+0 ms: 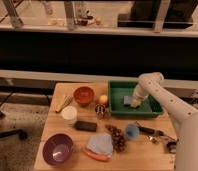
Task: Wipe tray with sponge
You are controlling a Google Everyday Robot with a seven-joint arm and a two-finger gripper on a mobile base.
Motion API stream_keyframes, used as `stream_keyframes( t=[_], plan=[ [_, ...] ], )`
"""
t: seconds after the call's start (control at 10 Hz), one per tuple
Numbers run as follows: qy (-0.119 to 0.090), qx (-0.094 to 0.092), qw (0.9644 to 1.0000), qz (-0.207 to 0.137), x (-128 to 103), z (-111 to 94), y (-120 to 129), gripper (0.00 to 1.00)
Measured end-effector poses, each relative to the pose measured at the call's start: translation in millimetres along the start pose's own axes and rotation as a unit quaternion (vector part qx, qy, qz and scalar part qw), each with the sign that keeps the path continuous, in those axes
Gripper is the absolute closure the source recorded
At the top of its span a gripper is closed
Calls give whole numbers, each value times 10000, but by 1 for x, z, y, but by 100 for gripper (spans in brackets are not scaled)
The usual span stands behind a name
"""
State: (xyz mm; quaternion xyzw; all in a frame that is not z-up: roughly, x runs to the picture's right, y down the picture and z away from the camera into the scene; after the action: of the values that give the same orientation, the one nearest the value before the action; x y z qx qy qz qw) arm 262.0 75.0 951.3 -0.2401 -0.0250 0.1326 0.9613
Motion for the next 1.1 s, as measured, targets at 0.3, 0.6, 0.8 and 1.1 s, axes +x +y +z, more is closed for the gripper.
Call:
stream_keyframes(
  t=[0.3, 0.6, 0.8, 1.1],
  plan=[
    [-117, -25, 9993, -353, -11, -15, 18, 94],
    [-479, -16, 9932, -1065, -60, -79, 75, 94],
    [-630, -37, 9882, -1398, -79, -114, 106, 94],
    [-672, -62, 9835, -1677, -104, -120, 121, 94]
  ],
)
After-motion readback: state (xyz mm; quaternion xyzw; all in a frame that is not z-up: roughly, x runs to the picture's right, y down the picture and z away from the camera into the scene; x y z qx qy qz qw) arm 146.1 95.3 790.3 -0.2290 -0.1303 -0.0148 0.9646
